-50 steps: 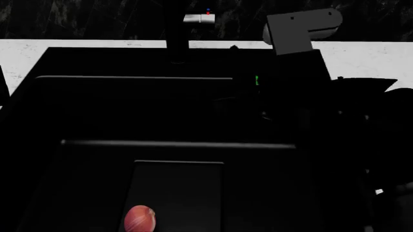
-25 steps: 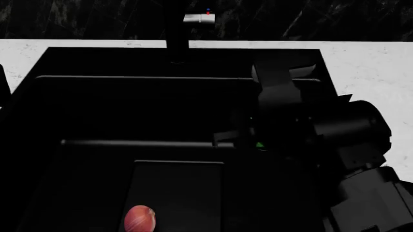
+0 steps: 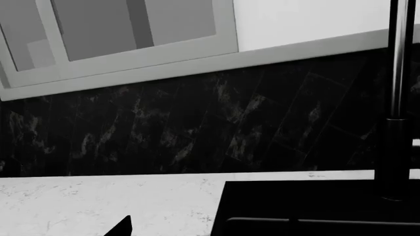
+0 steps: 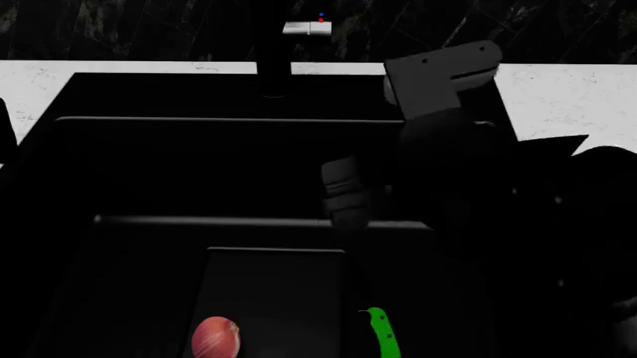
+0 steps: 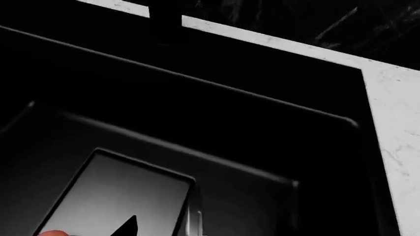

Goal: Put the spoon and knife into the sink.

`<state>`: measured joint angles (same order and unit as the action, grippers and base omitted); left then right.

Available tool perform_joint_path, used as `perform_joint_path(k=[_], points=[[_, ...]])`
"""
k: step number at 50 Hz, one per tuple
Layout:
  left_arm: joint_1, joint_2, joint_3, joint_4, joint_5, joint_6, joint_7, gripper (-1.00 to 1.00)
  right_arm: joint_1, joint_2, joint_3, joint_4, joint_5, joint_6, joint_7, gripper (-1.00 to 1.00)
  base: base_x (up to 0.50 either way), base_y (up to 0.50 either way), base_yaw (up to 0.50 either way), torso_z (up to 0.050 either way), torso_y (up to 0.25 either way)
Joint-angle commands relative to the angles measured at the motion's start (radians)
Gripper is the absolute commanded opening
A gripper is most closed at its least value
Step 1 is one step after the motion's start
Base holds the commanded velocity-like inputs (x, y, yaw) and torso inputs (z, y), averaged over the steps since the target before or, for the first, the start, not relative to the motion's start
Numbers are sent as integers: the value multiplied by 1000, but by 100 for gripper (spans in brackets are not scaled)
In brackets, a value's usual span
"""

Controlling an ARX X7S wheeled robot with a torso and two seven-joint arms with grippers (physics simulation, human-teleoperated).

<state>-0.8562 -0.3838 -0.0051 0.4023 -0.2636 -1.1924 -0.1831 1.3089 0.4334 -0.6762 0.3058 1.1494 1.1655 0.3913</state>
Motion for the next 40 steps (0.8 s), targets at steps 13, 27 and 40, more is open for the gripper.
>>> perform_joint_path(k=[13, 27, 40], points=[[21, -6, -3, -3, -3, 11, -5, 100, -123, 268, 359, -615, 535, 123, 642, 100, 0, 0, 0, 0, 0], [31, -3, -4, -3, -4, 19, -11, 100, -427, 504, 630, -927, 607, -34, 795, 100, 0, 0, 0, 0, 0], [36, -3, -6, -9, -7, 32, -12, 100, -723, 572, 961, -1126, 482, -119, 632, 100, 0, 0, 0, 0, 0]])
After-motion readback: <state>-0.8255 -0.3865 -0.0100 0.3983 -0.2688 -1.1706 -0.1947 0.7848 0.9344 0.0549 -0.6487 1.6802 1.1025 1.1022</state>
